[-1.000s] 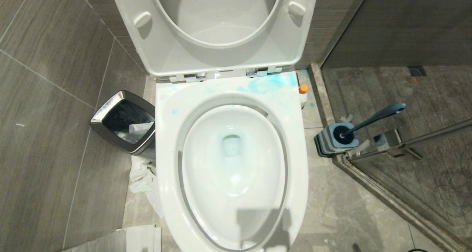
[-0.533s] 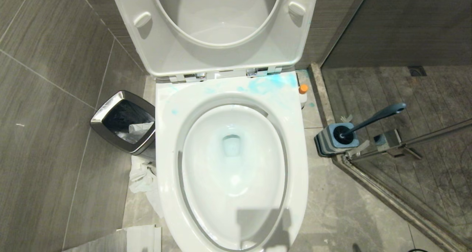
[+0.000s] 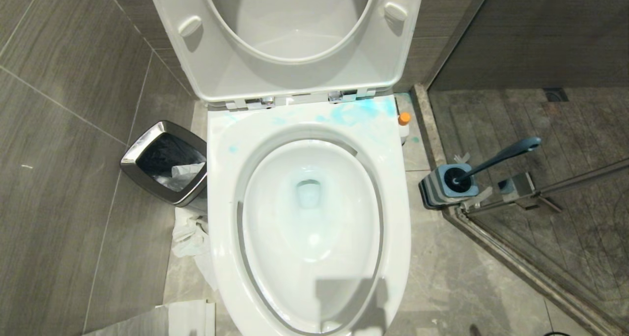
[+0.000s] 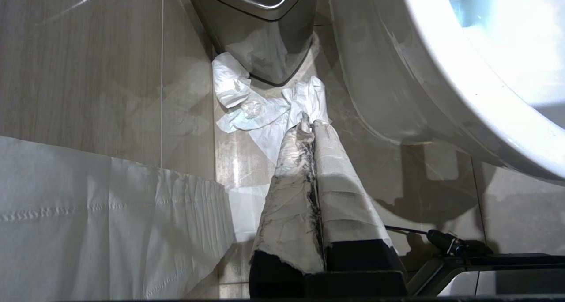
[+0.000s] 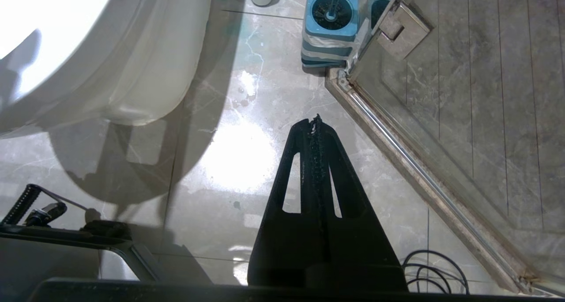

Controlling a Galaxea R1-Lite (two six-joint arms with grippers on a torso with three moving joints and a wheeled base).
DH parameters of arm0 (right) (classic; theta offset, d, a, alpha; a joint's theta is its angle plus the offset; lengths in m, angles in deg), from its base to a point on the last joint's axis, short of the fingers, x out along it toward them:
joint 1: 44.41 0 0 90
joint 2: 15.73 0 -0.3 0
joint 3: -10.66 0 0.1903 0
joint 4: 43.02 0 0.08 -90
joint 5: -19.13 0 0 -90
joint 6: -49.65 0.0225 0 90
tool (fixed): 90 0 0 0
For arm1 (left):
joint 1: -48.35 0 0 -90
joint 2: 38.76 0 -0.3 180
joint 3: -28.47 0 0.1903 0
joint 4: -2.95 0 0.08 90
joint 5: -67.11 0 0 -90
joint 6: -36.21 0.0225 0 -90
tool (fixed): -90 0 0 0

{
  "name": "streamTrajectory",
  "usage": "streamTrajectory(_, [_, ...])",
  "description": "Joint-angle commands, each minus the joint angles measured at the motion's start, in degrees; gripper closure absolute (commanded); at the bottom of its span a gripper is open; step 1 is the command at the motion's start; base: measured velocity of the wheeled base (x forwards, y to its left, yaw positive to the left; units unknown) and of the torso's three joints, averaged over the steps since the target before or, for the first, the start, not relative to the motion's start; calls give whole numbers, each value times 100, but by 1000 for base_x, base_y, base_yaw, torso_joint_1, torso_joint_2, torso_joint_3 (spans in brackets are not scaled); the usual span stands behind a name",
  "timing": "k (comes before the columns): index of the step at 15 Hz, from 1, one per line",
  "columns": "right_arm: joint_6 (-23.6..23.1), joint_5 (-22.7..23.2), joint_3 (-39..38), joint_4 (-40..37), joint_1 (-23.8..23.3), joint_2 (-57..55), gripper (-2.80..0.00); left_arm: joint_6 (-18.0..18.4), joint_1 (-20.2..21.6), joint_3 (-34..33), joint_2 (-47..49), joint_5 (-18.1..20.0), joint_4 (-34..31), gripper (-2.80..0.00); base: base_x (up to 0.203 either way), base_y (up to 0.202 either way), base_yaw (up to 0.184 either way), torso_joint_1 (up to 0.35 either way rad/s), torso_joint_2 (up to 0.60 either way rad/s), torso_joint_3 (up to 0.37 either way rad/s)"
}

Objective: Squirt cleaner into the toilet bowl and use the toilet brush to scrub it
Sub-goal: Flush the toilet

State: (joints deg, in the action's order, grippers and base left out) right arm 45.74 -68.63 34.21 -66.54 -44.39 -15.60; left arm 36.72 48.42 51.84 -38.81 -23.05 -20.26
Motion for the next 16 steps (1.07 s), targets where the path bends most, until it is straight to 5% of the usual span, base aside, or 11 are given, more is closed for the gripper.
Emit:
streamTrajectory(1, [-4, 5, -1, -2, 2, -13, 0, 2, 1, 0, 5, -2, 2, 0, 0, 0, 0, 0, 0, 0])
streamTrajectory(16, [-4, 5, -1, -2, 6, -13, 0, 21, 1, 0, 5, 6, -7, 0, 0, 0, 0, 0, 0, 0])
